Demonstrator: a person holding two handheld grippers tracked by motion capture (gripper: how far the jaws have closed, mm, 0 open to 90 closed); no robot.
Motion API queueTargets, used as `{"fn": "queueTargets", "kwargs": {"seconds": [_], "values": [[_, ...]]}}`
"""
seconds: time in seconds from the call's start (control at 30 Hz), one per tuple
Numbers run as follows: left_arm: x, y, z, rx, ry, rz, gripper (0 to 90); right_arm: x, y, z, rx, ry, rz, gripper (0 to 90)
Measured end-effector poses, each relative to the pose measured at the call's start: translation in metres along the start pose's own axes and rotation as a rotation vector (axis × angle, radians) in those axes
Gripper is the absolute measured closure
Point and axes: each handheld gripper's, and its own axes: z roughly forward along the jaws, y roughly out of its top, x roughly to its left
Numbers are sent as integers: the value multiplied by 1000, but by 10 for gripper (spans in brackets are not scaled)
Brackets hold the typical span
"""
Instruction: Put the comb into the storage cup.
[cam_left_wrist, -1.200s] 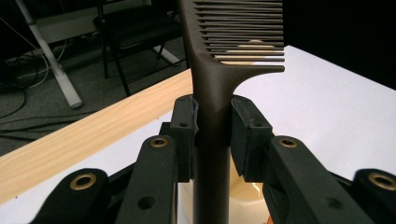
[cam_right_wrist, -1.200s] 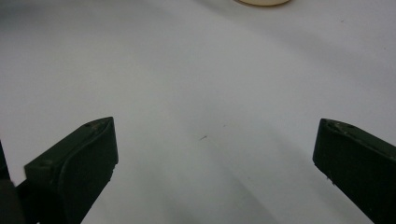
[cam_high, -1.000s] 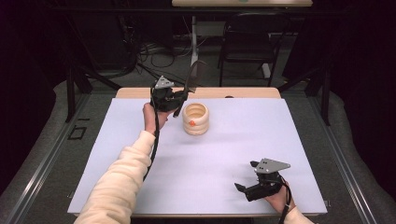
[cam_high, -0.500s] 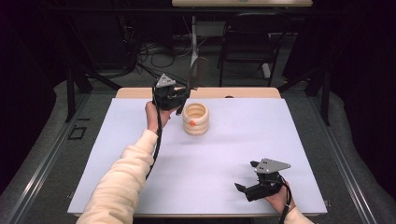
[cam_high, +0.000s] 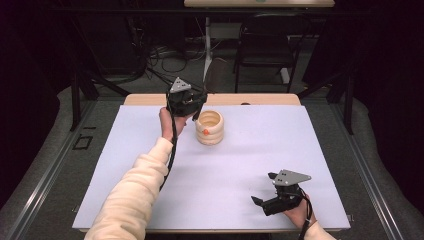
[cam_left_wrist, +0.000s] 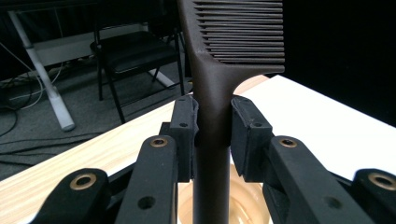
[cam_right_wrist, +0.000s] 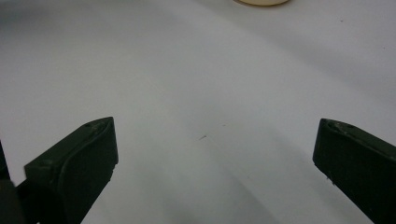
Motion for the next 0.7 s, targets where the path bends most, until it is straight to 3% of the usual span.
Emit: {"fn": "queueTargets", "kwargs": {"seconds": [0.7], "values": [[-7,5,15,-22,-23,5,721,0,-1,1,-15,-3,4,0]]}}
